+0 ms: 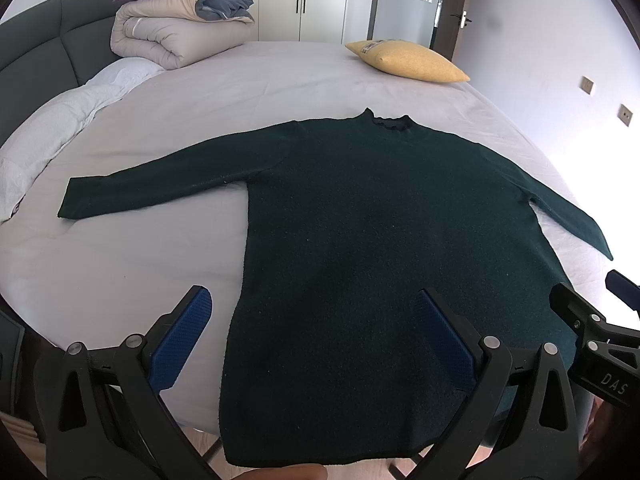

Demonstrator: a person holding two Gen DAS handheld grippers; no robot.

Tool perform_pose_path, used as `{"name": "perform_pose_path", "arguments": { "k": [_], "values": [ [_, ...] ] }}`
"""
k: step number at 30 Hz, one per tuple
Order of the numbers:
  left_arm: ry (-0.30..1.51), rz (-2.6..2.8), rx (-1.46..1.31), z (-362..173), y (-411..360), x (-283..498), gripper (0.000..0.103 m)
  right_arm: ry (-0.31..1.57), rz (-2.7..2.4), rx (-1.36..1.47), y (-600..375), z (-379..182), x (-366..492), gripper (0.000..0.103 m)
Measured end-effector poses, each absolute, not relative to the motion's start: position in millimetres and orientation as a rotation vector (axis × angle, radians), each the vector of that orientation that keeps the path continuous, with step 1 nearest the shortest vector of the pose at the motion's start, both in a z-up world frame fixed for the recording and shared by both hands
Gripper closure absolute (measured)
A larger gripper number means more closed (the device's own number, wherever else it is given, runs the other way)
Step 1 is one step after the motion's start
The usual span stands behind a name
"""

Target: Fold small clothes

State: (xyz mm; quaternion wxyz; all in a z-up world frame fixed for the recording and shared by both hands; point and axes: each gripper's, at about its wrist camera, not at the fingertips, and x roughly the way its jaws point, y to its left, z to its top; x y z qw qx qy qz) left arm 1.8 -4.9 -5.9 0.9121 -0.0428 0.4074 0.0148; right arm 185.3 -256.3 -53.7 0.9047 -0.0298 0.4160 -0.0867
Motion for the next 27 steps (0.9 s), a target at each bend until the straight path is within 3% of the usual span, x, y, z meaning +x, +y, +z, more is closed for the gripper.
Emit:
{"name": "perform_pose_path", "arguments": {
  "k": [27],
  "values": [
    [0.841,0.030,-0.093,-5.5,-4.0,2.0,0.000,0.864,-0.180,-0.066,-254.8,-55.4,183.3,0.000]
  ]
}}
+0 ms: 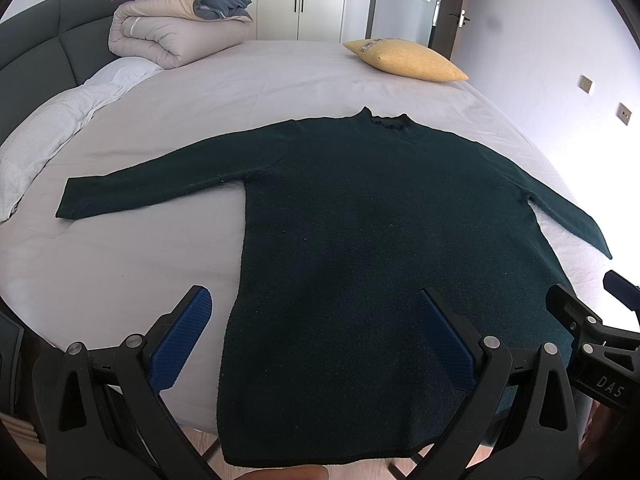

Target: Fold small clothes

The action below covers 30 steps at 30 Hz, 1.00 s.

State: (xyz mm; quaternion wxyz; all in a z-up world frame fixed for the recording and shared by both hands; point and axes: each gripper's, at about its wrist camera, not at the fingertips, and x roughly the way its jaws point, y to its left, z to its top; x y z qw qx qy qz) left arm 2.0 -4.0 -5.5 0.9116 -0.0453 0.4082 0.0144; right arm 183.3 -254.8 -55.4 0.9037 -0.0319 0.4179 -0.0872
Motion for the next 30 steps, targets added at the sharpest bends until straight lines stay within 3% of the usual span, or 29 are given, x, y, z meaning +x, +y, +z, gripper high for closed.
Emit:
{"name": "perform_pose_path", "arguments": {
  "k": [30],
  "values": [
    [0.843,0.029,-0.097,-8.0,-8.6,0.9,0.000,0.868,-0.181,-0.070,-254.0,-56.6,184.4,0.000]
  ]
}}
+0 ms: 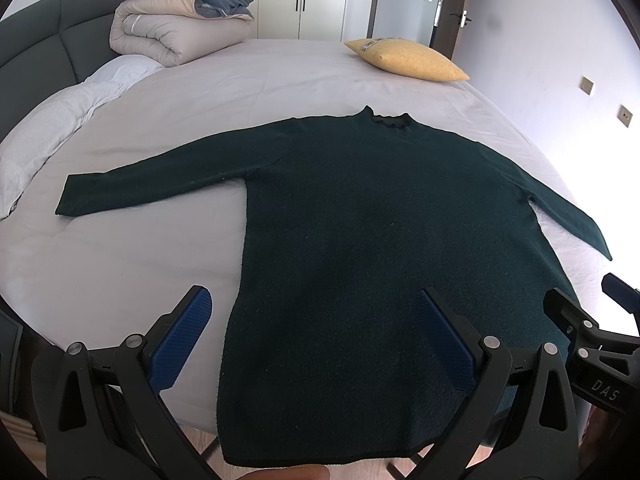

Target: Fold small clothes

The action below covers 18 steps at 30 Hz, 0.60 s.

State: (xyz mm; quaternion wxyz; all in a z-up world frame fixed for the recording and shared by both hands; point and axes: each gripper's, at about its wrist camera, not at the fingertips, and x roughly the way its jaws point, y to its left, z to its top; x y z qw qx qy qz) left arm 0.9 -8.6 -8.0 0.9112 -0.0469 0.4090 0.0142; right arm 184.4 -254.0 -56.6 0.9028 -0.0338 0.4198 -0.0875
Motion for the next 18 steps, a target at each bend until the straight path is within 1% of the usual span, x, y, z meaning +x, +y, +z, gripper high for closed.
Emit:
{"name": "perform_pose_path", "arguments": {
  "k": [18],
  "values": [
    [0.843,0.025,-0.097,-10.2,-9.5,-1.4,0.000,0.872,-0.182,-0.071,-253.1,-62.1,182.4,0.000]
  ]
}}
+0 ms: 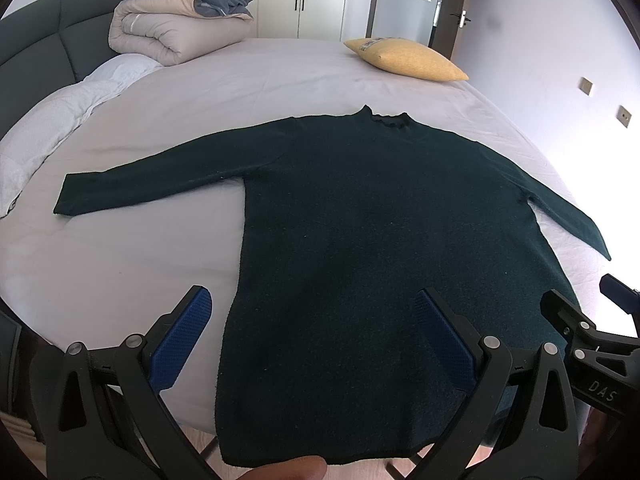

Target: Fold small clothes

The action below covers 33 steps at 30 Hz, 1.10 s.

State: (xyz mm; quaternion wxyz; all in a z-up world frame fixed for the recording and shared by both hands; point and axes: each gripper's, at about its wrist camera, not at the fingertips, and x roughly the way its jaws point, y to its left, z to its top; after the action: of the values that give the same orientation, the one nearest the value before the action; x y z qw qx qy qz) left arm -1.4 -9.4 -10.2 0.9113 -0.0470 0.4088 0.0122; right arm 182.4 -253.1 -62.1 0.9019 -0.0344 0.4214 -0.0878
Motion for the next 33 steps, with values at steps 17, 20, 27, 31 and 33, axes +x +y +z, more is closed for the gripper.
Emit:
{"name": "perform_pose_path", "arguments": {
  "k": [17,20,27,31,33],
  "values": [
    [0.887,-0.049,-0.170,-30.4,-6.4,24.3,0.000,0.910,-0.197,-0.059,-269.1,-78.8,182.4,0.000],
    [0.921,-0.112,-0.249,-33.2,1.4,44.6,0.000,0.894,-0.193,-0.027,-284.8,-75.0,184.4,0.000],
    [0.940,-0.303,-0.485,-34.8,17.4,100.6,0.000,0.767,-0.217,0.238,-407.2,-54.8,196.9,0.000],
    [0.928,-0.306,-0.508,-37.9,19.3,123.5,0.000,0.744,-0.293,0.515,-512.4,-69.1,199.0,0.002],
    [0.963,-0.295,-0.485,-44.4,16.9,137.3,0.000,0.714,-0.361,0.661,-571.2,-84.9,191.7,0.008]
  ]
}}
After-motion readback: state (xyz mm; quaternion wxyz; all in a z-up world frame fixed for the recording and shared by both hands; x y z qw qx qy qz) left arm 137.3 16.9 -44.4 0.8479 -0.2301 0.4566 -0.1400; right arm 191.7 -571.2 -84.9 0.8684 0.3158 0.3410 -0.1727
